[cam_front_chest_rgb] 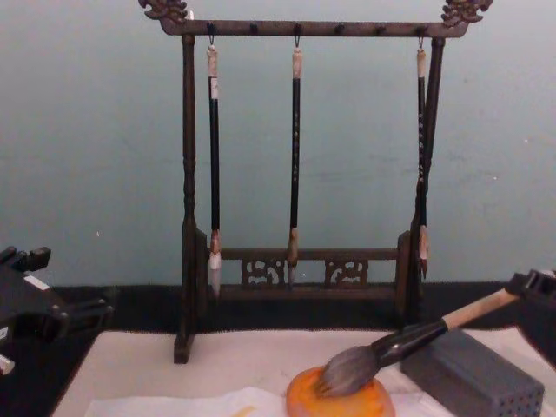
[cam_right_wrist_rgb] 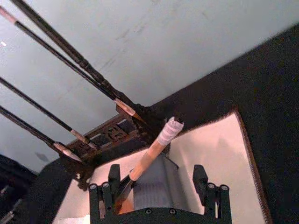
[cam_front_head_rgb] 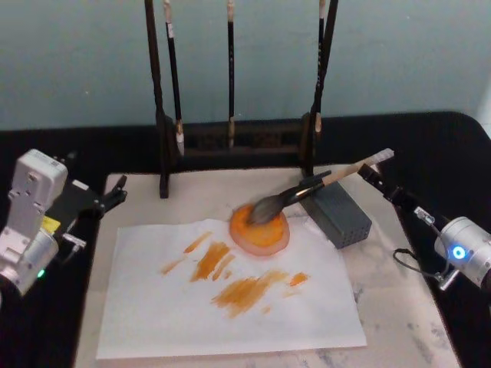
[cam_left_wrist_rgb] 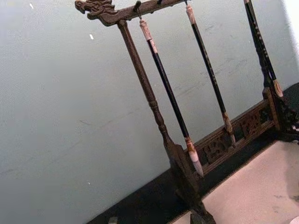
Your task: Pick up the brush from the inkstone, write on the paper, then place the brush back to its original position.
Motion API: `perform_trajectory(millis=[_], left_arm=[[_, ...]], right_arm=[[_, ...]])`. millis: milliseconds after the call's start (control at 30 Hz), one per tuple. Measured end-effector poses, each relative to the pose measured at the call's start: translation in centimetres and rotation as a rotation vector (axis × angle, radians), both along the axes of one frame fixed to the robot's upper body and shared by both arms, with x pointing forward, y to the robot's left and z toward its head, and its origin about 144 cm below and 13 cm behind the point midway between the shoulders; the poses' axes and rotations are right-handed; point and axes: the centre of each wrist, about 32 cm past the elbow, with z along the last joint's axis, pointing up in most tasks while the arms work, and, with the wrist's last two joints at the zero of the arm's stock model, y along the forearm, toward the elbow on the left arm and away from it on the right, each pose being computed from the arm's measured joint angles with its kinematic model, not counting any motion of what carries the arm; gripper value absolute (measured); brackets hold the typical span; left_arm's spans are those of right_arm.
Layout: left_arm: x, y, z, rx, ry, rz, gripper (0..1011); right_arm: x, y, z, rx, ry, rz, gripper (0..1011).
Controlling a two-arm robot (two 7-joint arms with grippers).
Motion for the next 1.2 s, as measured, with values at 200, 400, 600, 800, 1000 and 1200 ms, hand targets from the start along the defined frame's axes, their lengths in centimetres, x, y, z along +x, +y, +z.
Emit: perform_trajectory(millis=[200,400,600,800,1000,1200], left_arm=[[0.0,0.0,0.0,0.0,0.0,0.0,1001],[0.0,0.0,0.0,0.0,0.0,0.0,1001],[0.0,0.0,0.0,0.0,0.0,0.0,1001],[0.0,0.0,0.0,0.0,0.0,0.0,1001],[0.0,0.0,0.0,0.0,0.0,0.0,1001],[0.0,0.0,0.0,0.0,0.0,0.0,1001]], right_arm=[[0.4,0.4,-0.3,0.067,0.04,-0.013,1000],[1.1,0.8,-0.7,0.119,0.056,-0.026,1000],[1.7,1.2,-1.4,0.198,0.067,-0.052,1000],[2.6,1.4,-1.8,0.248,0.073,-0.066,1000],[3.4,1.6,-1.8,0.272,0.069,-0.068,1000],[4.0,2.0,-1.9,0.294,0.068,-0.08,1000]])
